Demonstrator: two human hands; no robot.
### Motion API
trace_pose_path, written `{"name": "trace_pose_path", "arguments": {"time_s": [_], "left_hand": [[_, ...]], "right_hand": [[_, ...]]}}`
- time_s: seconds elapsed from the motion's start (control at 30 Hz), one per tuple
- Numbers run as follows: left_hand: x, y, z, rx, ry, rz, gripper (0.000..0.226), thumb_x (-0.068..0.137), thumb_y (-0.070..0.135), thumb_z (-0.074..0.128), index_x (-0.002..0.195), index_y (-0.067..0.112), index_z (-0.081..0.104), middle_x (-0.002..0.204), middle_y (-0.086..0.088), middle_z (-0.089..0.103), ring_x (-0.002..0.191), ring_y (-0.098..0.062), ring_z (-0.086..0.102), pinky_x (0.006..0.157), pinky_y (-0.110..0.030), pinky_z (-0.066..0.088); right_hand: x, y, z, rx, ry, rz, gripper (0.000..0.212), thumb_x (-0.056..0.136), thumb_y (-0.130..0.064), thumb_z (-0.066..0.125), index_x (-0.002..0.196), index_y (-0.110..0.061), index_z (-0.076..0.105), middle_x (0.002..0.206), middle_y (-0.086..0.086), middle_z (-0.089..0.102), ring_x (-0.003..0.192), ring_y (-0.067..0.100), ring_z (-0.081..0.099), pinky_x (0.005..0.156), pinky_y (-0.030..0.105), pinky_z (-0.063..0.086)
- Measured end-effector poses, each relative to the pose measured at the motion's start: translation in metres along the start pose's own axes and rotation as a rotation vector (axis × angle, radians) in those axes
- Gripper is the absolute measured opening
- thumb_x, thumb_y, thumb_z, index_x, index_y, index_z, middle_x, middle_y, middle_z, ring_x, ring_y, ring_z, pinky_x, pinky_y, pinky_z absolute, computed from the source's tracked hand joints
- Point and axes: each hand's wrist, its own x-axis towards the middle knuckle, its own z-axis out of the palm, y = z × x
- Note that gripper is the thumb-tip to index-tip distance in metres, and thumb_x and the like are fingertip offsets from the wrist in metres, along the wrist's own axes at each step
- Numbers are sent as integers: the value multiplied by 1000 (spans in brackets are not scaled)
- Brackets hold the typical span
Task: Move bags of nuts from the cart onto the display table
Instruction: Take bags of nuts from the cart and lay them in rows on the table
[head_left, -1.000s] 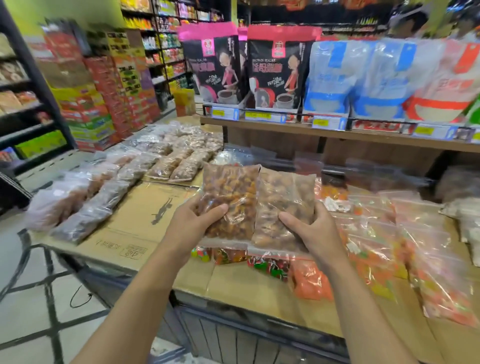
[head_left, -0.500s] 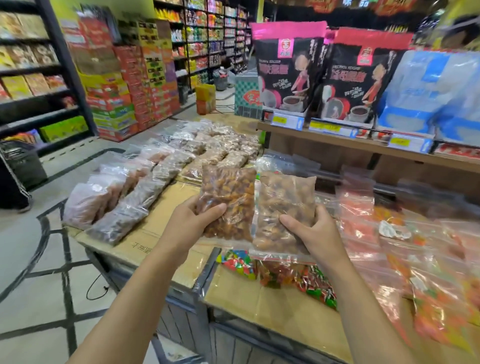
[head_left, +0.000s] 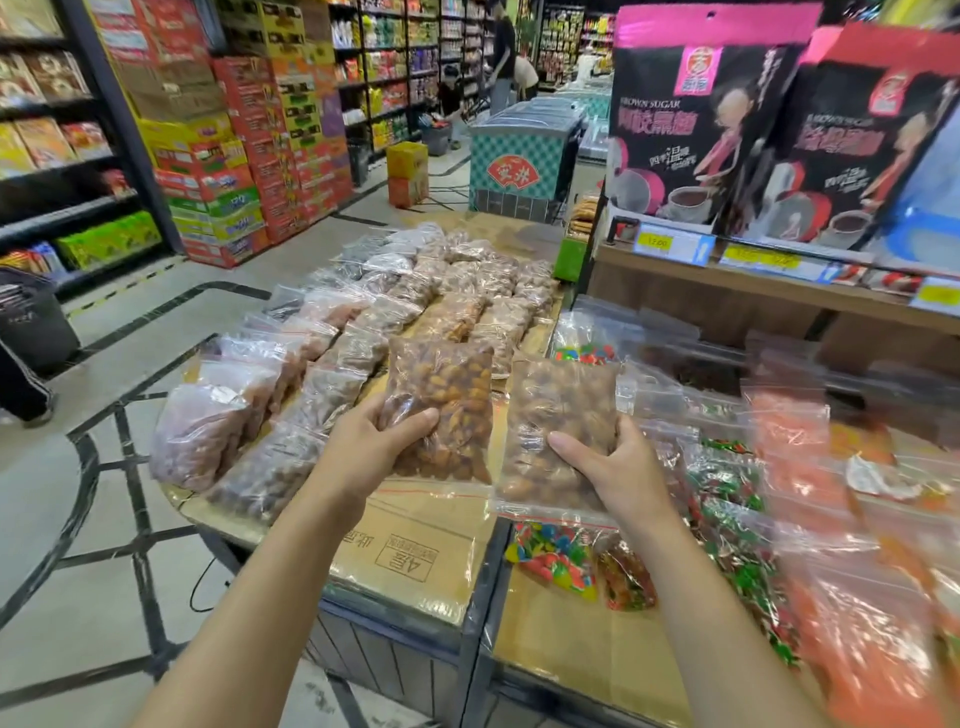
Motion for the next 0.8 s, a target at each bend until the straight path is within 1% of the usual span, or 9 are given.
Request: {"name": "trace_pose_path", "arguments": {"time_s": [0.07, 0.13, 0.27, 0.37, 0.47, 0.6, 0.67, 0.73, 0.8], "left_hand": [[11, 0, -6, 1, -2, -2, 25, 96, 17, 78, 121, 19, 74, 105, -9, 83, 96, -33, 80, 83, -42, 64], [24, 0, -10, 4, 8, -12, 25, 95, 17, 78, 120, 20, 74, 105, -9, 83, 97, -33, 80, 86, -44, 64], [50, -6, -19, 32, 19, -5, 28, 93, 24, 81, 121, 21, 75, 109, -10, 82, 101, -35, 79, 97, -53, 61], [68, -8, -23, 32, 41, -18, 29, 94, 21, 81, 122, 20, 74, 110, -12, 81, 101, -39, 78, 97, -59, 60], [90, -7, -28, 44, 62, -39, 29, 92, 21, 82, 120, 19, 75, 109, -15, 81, 101, -42, 77, 98, -64, 58], [118, -3, -33, 85, 86, -42, 27, 93, 20, 81, 119, 16, 74, 104, -19, 81, 101, -43, 77, 98, -62, 58], [132, -3, -35, 85, 79, -49, 35, 93, 22, 82, 126, 17, 70, 107, -16, 81, 100, -38, 79, 98, -57, 60], [145, -7, -39, 87, 70, -40, 47, 91, 26, 84, 133, 16, 66, 117, -13, 80, 100, -33, 80, 95, -50, 63], [159, -11, -44, 99, 55, -52, 47, 90, 29, 85, 131, 13, 68, 118, -17, 78, 102, -40, 78, 95, -55, 61]], "right_hand": [[13, -1, 9, -4, -5, 6, 52, 78, -36, 93, 120, -22, 66, 111, -3, 79, 101, 15, 77, 94, 44, 62], [26, -2, 17, 0, -14, 8, 51, 79, -34, 93, 120, -22, 66, 110, -3, 80, 101, 16, 77, 95, 45, 62], [57, 1, 31, 26, -50, 2, 48, 80, -31, 93, 119, -23, 65, 108, -4, 81, 100, 13, 78, 93, 40, 62], [81, 3, 42, 17, -67, -2, 49, 80, -32, 92, 119, -27, 64, 109, -6, 79, 101, 10, 76, 88, 29, 58], [106, 4, 51, 19, -67, 20, 50, 78, -37, 93, 118, -29, 64, 109, -8, 80, 100, 10, 76, 87, 32, 58], [136, 8, 57, 21, -67, 25, 47, 80, -35, 92, 117, -26, 65, 105, -9, 80, 92, 4, 77, 80, 27, 56], [148, 11, 60, 31, -63, 26, 48, 80, -33, 92, 119, -24, 64, 104, -9, 80, 91, 4, 77, 78, 25, 57], [158, 16, 64, 38, -55, 34, 54, 78, -35, 93, 121, -22, 63, 108, -7, 79, 96, 9, 77, 84, 32, 61], [165, 20, 68, 47, -53, 58, 71, 67, -52, 96, 124, -24, 62, 112, -3, 79, 102, 17, 78, 91, 46, 63]]}}
